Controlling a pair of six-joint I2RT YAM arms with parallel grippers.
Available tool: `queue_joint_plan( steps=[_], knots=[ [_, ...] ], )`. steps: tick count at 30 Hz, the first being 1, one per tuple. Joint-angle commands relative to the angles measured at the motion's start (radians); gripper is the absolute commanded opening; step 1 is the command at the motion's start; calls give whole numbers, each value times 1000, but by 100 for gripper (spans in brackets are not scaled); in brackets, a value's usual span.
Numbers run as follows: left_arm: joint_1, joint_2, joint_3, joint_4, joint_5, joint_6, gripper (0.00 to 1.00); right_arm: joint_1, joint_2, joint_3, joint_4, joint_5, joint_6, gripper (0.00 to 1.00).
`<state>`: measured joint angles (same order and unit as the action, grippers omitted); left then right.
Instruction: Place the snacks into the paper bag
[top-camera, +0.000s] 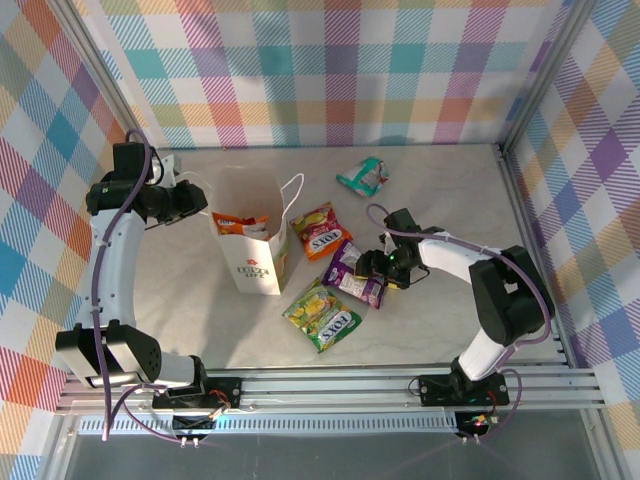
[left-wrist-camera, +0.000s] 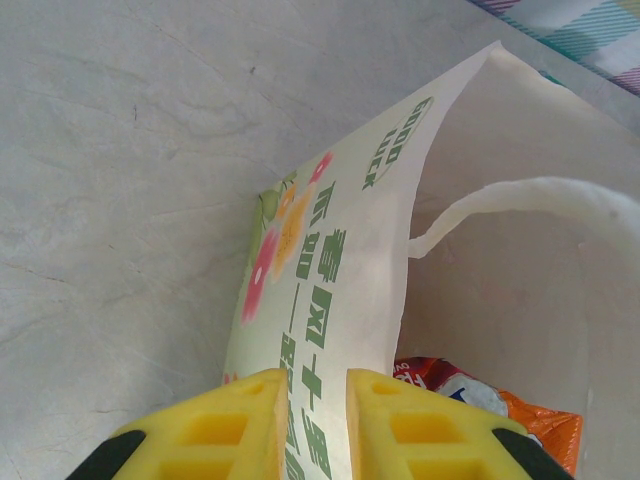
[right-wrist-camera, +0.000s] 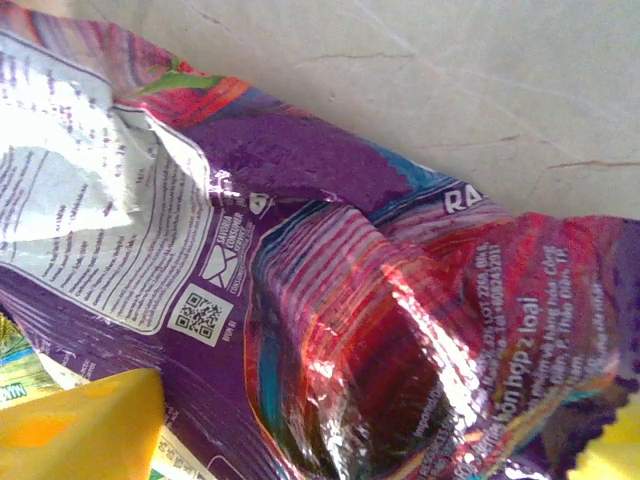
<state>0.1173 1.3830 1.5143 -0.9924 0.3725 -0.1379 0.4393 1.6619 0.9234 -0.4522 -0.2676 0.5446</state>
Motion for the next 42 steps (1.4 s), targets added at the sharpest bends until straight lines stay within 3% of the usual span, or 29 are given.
queue_joint_plan(
  steps=[1, 9, 24, 42],
  knots=[
    [-8, 4, 23, -9, -7, 4, 23, 16, 31, 13, -18, 12, 6, 76],
    [-9, 4, 20, -11, -9, 6, 23, 16, 40, 30, -52, 55, 1, 54],
    [-9, 4, 17, -9, -7, 8, 23, 16, 12, 83, -157, 162, -44, 31],
    [-8, 1, 17, -11, -4, 12, 23, 16, -30, 172, -286, 258, -93, 15]
  ],
)
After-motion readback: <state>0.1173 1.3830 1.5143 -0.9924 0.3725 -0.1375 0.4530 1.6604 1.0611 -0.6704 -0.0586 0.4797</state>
